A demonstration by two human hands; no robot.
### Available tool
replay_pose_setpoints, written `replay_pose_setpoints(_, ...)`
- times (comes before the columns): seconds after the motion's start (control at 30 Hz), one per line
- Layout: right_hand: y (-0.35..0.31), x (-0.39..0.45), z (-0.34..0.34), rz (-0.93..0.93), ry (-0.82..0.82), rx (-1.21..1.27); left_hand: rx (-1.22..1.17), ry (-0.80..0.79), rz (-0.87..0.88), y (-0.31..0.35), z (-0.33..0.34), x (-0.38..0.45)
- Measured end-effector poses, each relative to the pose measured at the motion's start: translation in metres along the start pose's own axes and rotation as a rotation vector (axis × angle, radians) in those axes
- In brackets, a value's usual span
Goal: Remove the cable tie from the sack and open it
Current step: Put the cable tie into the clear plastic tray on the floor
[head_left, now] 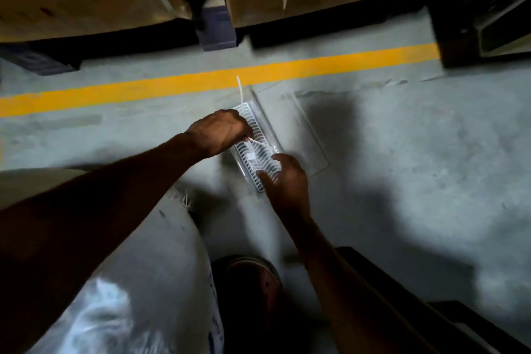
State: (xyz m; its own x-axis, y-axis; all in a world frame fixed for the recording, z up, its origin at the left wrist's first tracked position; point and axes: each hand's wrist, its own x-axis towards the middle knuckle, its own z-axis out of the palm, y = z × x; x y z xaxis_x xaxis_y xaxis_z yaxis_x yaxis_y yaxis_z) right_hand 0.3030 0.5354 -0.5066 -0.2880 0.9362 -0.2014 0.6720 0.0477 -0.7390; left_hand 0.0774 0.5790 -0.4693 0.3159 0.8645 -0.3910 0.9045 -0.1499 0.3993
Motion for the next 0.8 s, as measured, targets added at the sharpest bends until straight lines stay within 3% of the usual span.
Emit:
replay_pose_setpoints(0.13,0.015,0.003,0.031,-0.007,-0.114,-0.15,0.014,-0.071,0.032,-0.019,0.028,0.018)
replay_pose_setpoints(0.37,0.033,0.015,0.061,-0.003,-0.159,-0.425,0.073,-0.166,0.043,-0.025,0.056,0.041)
replay_pose_setpoints(0.5,0.036,0.021,0.067,-0.056,-0.129,-0.584,-0.002,-0.171,-0.016,-0.03,0.069,0.053)
replay_pose_setpoints(0.6,0.03,0.025,0.064,-0.058,-0.139,-0.682,-0.067,-0.201,0.041,-0.034,0.068,0.058)
replay_pose_setpoints(0.8,0.017,0.028,0.049,-0.037,-0.371,-0.729,-0.16,-0.194,0.133,-0.034,0.075,0.049)
